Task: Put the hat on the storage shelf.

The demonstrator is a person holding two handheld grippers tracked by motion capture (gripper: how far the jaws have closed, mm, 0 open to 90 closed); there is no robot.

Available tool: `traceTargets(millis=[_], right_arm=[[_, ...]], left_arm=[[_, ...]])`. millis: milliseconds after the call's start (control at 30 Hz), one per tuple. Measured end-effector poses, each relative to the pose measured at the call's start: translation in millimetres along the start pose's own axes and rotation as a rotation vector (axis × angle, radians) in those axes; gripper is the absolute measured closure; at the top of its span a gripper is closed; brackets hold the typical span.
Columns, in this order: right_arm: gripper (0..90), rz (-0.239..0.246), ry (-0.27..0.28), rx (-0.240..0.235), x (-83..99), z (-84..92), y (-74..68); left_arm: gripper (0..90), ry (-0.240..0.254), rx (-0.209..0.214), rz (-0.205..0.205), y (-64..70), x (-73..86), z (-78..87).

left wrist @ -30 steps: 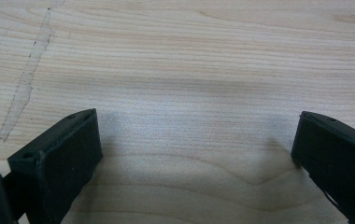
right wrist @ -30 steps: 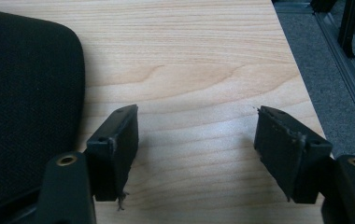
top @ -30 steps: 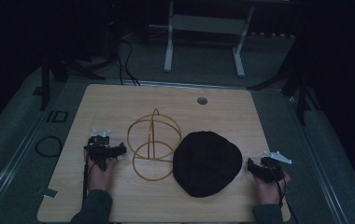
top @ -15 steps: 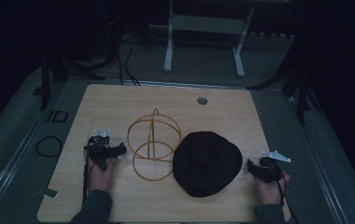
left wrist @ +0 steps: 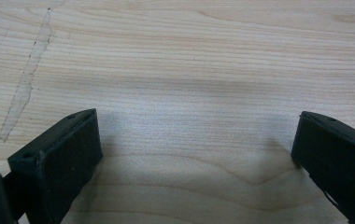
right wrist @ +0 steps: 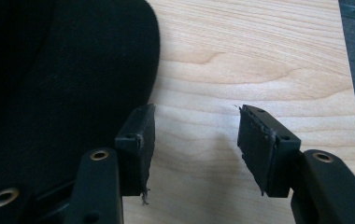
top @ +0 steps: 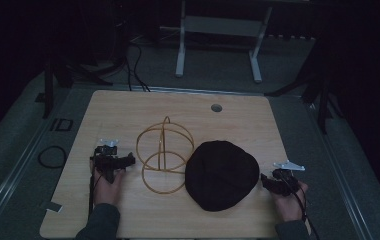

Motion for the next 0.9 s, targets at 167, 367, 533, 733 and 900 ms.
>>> traceTargets(millis=[167,367,533,733,900], right_arm=[[49.2,0.01,-0.008,-0.037,-7.8,7.3,-1.4],[49.8,0.042,0.018,-0.058,-22.9,17.6,-5.8],[49.7,0.07,0.013,-0.092,-35.8,21.5,-9.6],[49.3,0.096,0.018,-0.119,-49.5,23.0,-18.1],[48.3,0.095,0.029,-0.15,-60.7,24.0,-22.2]], left_arm=[[1.2,0.0,0.0,0.0,0.0,0.0,0.0],[1.2,0.0,0.0,0.0,0.0,0.0,0.0],[1.2,0.0,0.0,0.0,0.0,0.0,0.0],[1.2,0.0,0.0,-0.001,0.0,0.0,0.0],[1.2,0.0,0.0,0.0,0.0,0.0,0.0]])
Point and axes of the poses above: each handheld gripper's, and its own axes: z roughly backward along the jaws, x roughly out of its underside, y roughly to its right, the point moved 1 cm from there along -z, roughly forward along the jaws, and after that the axes turned 13 degrees about y, right-handed, at the moved point
